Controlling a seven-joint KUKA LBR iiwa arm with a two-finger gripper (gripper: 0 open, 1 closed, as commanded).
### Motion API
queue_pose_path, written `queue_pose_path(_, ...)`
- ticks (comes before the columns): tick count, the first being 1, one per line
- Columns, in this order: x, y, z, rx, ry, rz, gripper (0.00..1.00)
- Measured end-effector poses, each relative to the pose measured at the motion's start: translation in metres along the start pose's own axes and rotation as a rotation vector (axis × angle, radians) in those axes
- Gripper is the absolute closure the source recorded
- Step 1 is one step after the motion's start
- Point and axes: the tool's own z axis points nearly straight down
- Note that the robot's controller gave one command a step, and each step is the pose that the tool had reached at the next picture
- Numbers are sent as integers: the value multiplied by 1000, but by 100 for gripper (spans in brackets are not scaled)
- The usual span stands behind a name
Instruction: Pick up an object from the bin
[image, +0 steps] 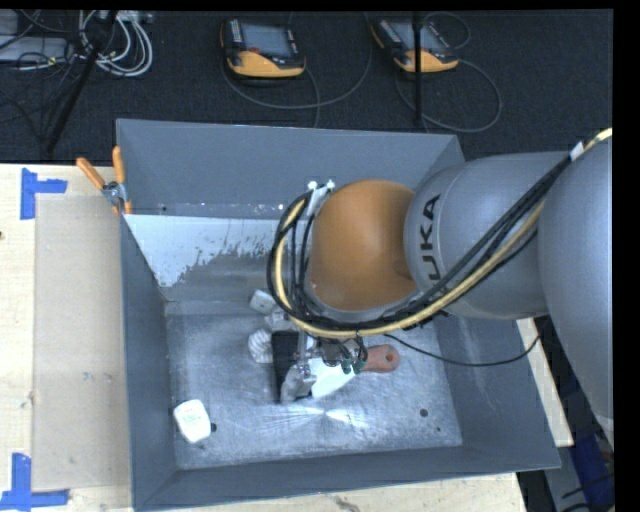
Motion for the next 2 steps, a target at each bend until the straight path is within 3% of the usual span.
queue_pose_path(1,-33,-75,48,-1,-1,150,0)
queue_pose_path(2,-40,-84,51,-10,-3,74,0)
